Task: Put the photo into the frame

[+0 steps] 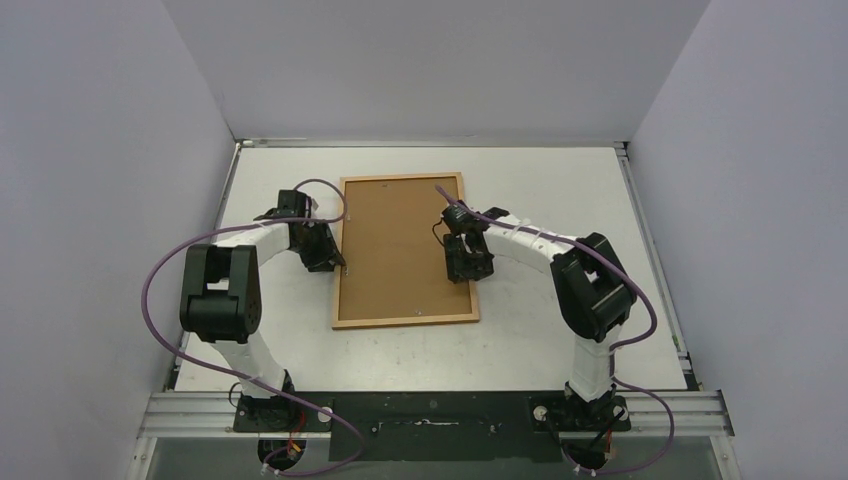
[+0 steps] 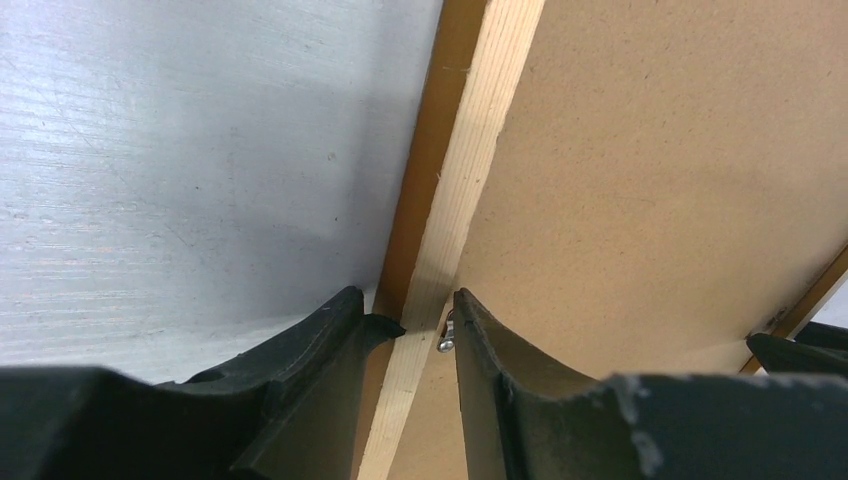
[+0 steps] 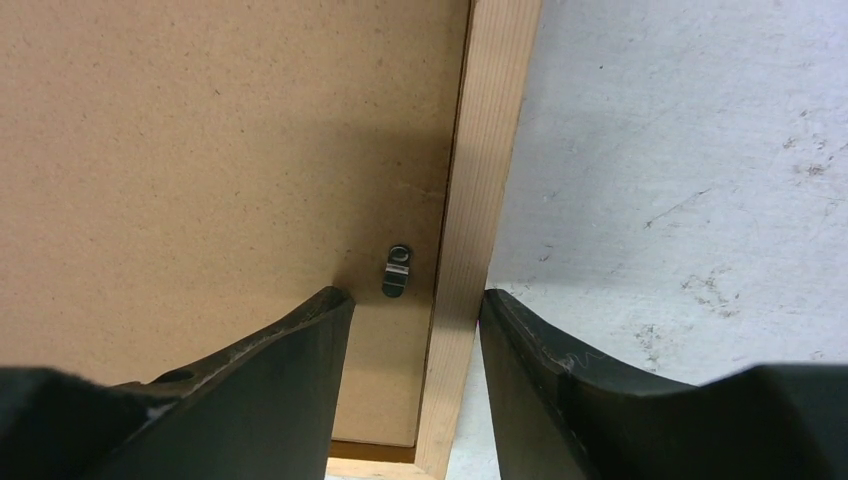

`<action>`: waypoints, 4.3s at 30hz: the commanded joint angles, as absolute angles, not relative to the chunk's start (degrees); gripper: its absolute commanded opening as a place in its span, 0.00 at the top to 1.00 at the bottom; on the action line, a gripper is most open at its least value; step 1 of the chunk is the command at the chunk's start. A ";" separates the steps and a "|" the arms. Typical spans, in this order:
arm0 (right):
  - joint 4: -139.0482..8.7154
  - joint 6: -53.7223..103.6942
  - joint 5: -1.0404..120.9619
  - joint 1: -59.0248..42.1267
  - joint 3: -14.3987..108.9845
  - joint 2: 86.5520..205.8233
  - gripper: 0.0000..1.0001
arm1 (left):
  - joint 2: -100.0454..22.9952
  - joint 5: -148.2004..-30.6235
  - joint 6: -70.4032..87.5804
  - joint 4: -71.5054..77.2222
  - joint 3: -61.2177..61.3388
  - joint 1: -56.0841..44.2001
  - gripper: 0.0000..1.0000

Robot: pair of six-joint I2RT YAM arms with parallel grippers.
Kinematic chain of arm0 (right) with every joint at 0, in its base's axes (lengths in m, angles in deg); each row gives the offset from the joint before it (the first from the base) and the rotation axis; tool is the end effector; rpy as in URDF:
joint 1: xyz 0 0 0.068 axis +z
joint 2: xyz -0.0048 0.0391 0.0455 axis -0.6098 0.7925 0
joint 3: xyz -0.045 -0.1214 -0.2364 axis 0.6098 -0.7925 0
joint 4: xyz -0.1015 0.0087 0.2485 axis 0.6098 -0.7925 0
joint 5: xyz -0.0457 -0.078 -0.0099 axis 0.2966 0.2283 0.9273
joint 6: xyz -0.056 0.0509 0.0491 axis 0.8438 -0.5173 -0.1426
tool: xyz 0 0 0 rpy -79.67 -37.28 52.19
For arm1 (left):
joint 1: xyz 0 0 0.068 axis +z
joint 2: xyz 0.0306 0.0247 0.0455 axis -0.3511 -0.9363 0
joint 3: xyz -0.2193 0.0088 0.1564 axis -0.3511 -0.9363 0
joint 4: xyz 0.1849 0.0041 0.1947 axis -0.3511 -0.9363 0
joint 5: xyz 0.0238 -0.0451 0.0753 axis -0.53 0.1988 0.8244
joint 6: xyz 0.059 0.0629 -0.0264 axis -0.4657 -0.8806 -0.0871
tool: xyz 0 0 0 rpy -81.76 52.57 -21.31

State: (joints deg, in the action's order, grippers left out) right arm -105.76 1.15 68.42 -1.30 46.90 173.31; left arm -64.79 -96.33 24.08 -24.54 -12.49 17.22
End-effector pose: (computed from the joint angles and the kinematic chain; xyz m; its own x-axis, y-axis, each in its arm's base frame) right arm 0.3137 0.2288 0.1253 -0.9672 -0.0775 -0.2418 -0.1108 0.9856 0.1274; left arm 0.3570 -0.0419 0.1040 -0.8917 -0.3880 -0.2331 -0.2796 0.8771 -0.3905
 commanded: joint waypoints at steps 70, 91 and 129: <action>-91.81 5.97 65.10 -11.44 60.02 177.85 0.35 | -70.42 -95.97 23.45 -23.65 -6.85 17.28 0.33; -95.84 14.79 65.29 -14.23 83.75 198.37 0.43 | -82.73 -96.63 19.86 -30.38 8.41 18.01 0.58; -91.46 10.97 70.20 -15.59 85.09 204.76 0.64 | -84.17 -94.06 16.91 -31.37 6.38 16.52 0.76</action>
State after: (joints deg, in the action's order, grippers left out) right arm -93.63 11.13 66.34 -14.75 84.28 201.18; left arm -80.28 -97.45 18.75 -28.37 8.55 17.12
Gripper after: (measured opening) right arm 0.397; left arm 0.247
